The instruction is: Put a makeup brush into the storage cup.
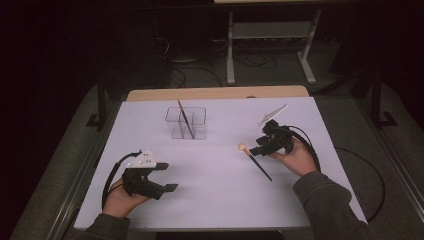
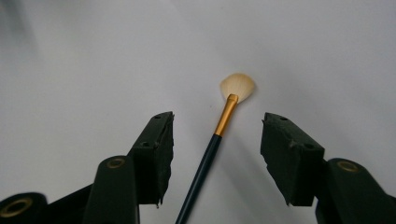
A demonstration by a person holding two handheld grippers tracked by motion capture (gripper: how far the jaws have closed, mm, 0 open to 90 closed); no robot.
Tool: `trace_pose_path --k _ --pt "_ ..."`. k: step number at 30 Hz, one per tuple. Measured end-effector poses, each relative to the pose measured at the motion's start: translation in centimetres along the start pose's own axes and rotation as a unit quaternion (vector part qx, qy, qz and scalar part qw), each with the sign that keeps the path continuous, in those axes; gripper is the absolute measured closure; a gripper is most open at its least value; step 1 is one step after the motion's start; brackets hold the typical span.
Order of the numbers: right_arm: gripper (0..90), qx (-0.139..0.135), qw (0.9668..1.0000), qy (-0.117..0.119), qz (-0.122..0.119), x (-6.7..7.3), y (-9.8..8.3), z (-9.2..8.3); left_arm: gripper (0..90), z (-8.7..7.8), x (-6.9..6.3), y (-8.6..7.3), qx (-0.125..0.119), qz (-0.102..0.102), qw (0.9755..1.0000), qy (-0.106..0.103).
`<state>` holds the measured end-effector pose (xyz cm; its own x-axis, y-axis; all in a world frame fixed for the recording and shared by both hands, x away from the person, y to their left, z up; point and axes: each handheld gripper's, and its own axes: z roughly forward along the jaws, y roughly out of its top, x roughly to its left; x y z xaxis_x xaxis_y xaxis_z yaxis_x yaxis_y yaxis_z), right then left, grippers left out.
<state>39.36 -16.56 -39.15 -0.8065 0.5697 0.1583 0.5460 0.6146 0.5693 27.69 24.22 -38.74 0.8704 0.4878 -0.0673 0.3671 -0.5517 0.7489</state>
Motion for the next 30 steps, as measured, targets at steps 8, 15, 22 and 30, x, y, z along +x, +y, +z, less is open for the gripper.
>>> trace_pose_path --k 8,15,22,30 --pt "48.0 0.014 0.9999 -0.006 0.001 -0.2 0.2 0.8 22.0 -0.1 0.0 -0.1 -0.001 0.003 1.0000 0.001" --pt "53.2 0.030 0.9995 -0.008 0.001 -0.2 0.3 1.6 21.9 -0.2 -0.1 0.0 -0.002 0.001 1.0000 0.003" --pt "56.4 0.044 0.9990 -0.008 0.000 -0.3 0.4 2.5 22.0 -0.3 -0.1 -0.1 -0.004 -0.001 1.0000 0.004" --pt "60.6 0.060 0.9982 -0.007 0.002 -0.2 0.4 3.2 21.9 -0.4 -0.1 -0.1 -0.004 -0.002 1.0000 0.003"
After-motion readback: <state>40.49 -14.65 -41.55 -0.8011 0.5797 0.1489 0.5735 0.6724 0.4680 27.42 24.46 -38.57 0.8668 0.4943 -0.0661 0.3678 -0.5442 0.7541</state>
